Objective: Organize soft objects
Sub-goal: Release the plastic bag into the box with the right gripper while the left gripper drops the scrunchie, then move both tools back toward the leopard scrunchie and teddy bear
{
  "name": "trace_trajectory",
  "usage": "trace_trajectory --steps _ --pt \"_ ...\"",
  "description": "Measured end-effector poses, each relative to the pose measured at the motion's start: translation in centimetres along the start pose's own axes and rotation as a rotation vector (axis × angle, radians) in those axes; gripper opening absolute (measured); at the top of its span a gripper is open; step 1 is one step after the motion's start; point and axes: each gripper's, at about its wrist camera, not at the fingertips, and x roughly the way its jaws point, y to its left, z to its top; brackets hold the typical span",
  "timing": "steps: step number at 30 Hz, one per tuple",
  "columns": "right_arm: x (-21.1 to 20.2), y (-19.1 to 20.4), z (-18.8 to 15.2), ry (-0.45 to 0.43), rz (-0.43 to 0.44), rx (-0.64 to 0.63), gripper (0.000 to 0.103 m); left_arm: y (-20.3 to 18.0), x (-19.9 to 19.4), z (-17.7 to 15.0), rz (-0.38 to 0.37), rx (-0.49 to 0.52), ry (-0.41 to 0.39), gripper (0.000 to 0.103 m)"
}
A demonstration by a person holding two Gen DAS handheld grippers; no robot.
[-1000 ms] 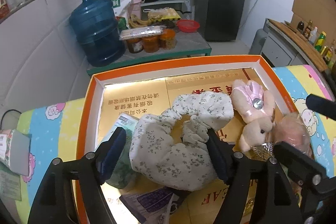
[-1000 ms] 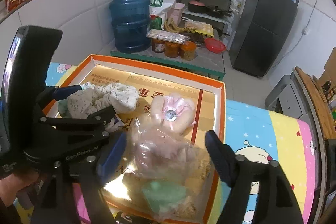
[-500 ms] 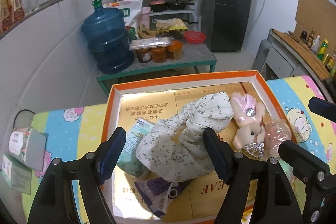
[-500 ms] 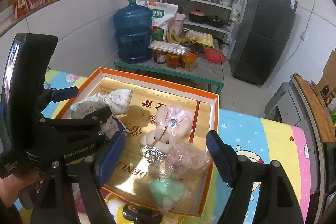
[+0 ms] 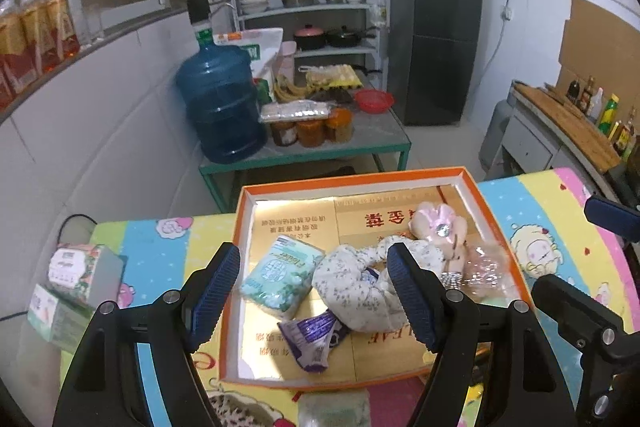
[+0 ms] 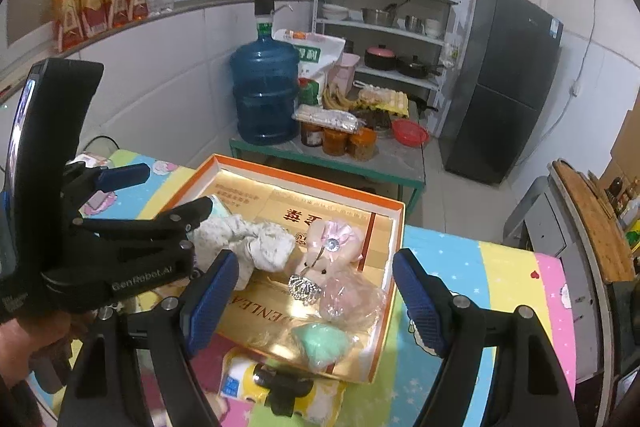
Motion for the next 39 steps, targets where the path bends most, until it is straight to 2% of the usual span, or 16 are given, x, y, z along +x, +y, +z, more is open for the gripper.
trace_trajectory --steps 20,30,39 --pt "-7.9 1.2 -1.8 -0.089 0.036 -0.031 0.079 0.2 -8.5 -1.3 0.026 -0.019 -0.087 0.077" --pt "-8.8 3.4 -5.2 -0.068 0.093 -0.049 0.079 2.9 -11.2 -6.2 0.066 -0.057 -0.059 0.078" --pt "-7.4 6.4 -8.9 -0.001 0.156 -0.085 0.079 6.7 -10.1 -11.1 0.118 -0.11 0.027 0.078"
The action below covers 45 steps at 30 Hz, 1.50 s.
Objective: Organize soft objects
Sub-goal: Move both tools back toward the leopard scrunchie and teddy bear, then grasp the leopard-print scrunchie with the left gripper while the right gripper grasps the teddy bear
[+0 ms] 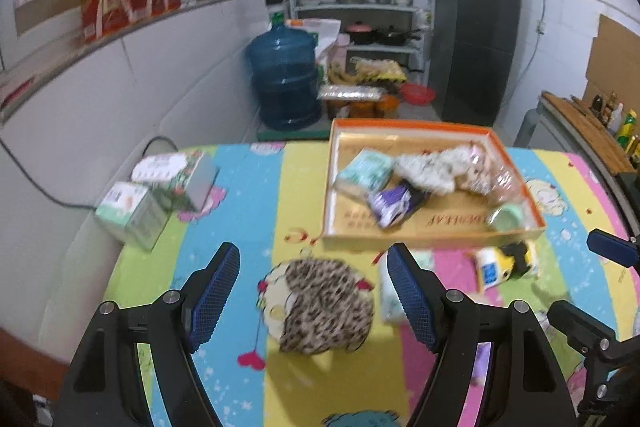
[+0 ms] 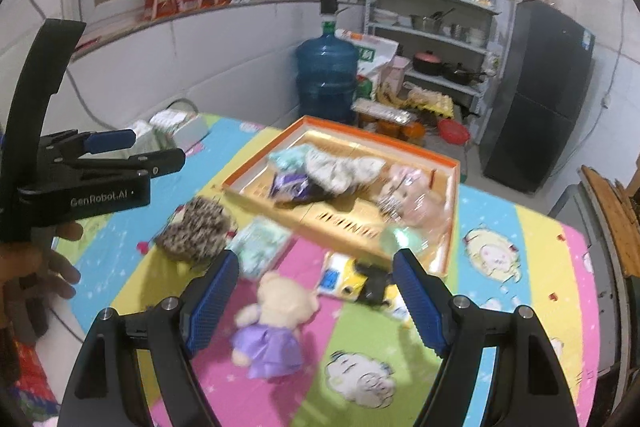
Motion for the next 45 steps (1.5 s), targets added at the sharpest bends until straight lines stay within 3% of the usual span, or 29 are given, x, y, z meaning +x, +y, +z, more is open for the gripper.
trace_trajectory --steps 18,35,41,45 --pt "4.1 2.9 -3.6 0.116 0.044 0.004 0.079 0.9 6.8 -3.7 -0.007 0.018 0.108 0.078" --pt "8.4 3.8 -5.3 0.217 0.047 0.001 0.079 1.6 12.8 -5.0 -0.071 0.028 0.188 0.078" --pt "9.5 4.0 -6.2 0.256 0.044 0.012 0.06 1.7 13.3 -4.9 -0.096 -0.008 0.186 0.078" --pt "9.9 4.1 -6.7 0.268 0.048 0.029 0.056 1.7 13.4 -4.9 -0.1 -0.016 0.181 0.074"
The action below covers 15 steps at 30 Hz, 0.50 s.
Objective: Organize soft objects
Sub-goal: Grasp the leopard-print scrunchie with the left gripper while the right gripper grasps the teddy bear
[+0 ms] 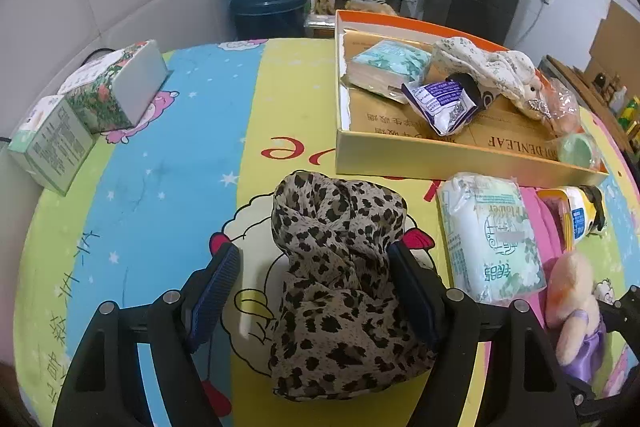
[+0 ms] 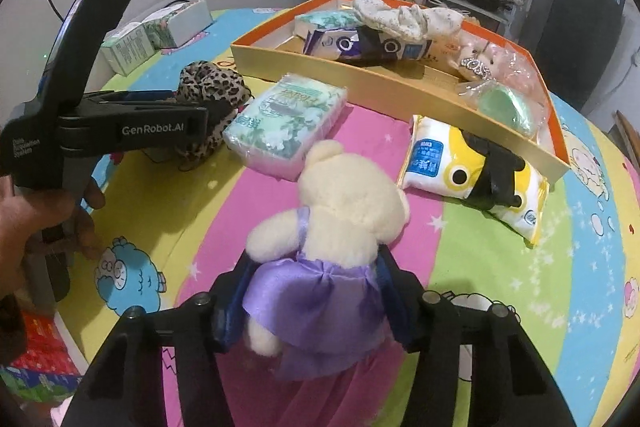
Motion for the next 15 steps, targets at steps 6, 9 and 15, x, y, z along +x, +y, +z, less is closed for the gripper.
trace_trajectory --steps 6,9,15 --pt "0.0 0.0 -0.2 -0.012 0.011 -0.002 0.049 -1.0 -0.6 -0.1 -0.027 0.016 -0.012 0.034" --pt "-0.2 -0.1 -0.1 -0.017 0.031 -0.004 0.047 -1.1 -0.8 -0.1 -0.048 0.008 -0.013 0.023" --pt "-1.1 0.3 0.1 -0.041 0.044 -0.021 0.046 -1.1 -2.0 -0.1 -0.082 0.003 -0.022 0.018"
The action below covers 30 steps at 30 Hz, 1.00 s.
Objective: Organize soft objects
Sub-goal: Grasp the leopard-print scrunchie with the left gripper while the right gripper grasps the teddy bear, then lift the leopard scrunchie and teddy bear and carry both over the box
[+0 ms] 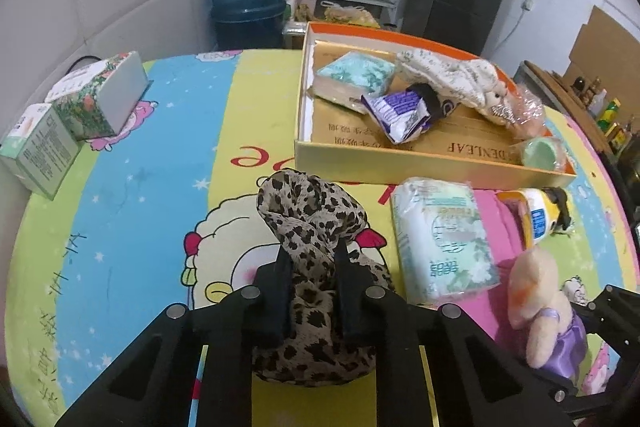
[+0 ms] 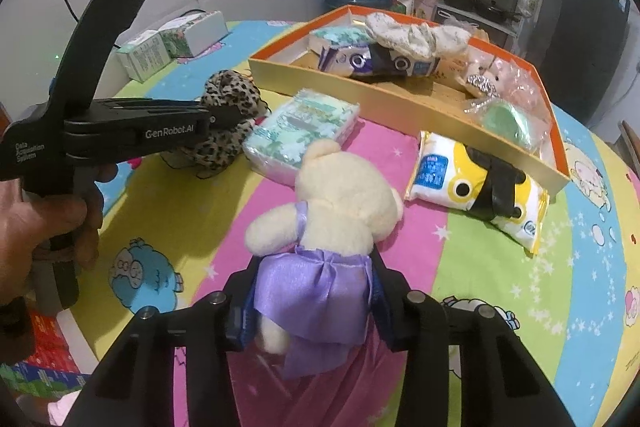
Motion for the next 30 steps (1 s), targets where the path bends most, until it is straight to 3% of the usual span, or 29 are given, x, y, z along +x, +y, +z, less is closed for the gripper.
trace_trajectory --steps 6,13,30 --pt "-1.0 0.3 0.6 -0.026 0.002 -0.011 0.046 -0.1 -2.1 0.7 -0.002 -0.005 -0.035 0.018" --pt "-3.0 -0.3 2.2 -0.069 -0.012 -0.013 0.046 -1.2 -4.8 3.8 0.013 0.004 -0.093 0.018" --pt "-10.2 -3.5 10.6 -0.232 -0.099 0.0 0.046 -7.2 -9.6 12.2 0.022 0.068 -0.214 0.018"
